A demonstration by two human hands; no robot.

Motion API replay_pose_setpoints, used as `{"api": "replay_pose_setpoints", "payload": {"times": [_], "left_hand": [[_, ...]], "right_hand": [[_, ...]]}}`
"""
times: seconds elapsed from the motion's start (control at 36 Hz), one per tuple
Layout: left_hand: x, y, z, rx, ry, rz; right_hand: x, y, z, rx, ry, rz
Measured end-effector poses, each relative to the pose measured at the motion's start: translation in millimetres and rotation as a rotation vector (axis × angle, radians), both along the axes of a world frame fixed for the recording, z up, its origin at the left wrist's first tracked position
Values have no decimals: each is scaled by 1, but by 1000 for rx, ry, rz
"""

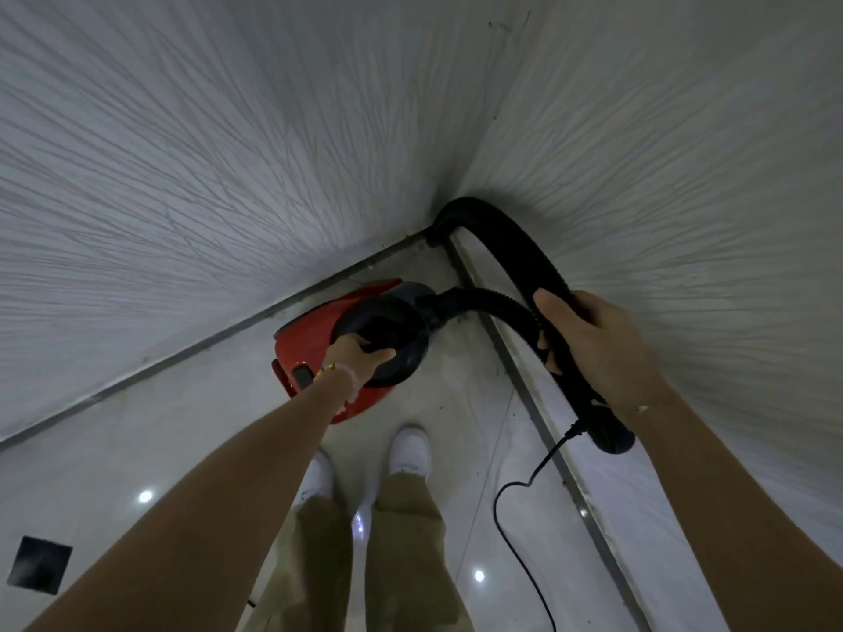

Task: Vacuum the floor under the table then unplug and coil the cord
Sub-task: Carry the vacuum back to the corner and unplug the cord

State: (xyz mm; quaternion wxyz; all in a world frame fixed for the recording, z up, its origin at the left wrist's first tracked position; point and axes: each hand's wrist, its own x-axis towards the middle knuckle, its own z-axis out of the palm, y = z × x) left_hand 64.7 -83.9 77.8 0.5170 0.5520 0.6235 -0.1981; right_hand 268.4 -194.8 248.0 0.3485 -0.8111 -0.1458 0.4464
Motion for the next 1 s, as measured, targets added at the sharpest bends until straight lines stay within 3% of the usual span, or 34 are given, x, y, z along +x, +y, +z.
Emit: {"api": "replay_pose_setpoints", "payload": {"times": [0.56, 1.0], "left_hand": [[26, 38, -50, 74, 12, -92], [11, 40, -35, 161, 31, -599]], "right_hand": [[1, -10, -50, -18, 23, 2], [-10, -10, -53, -27, -121, 124]]}}
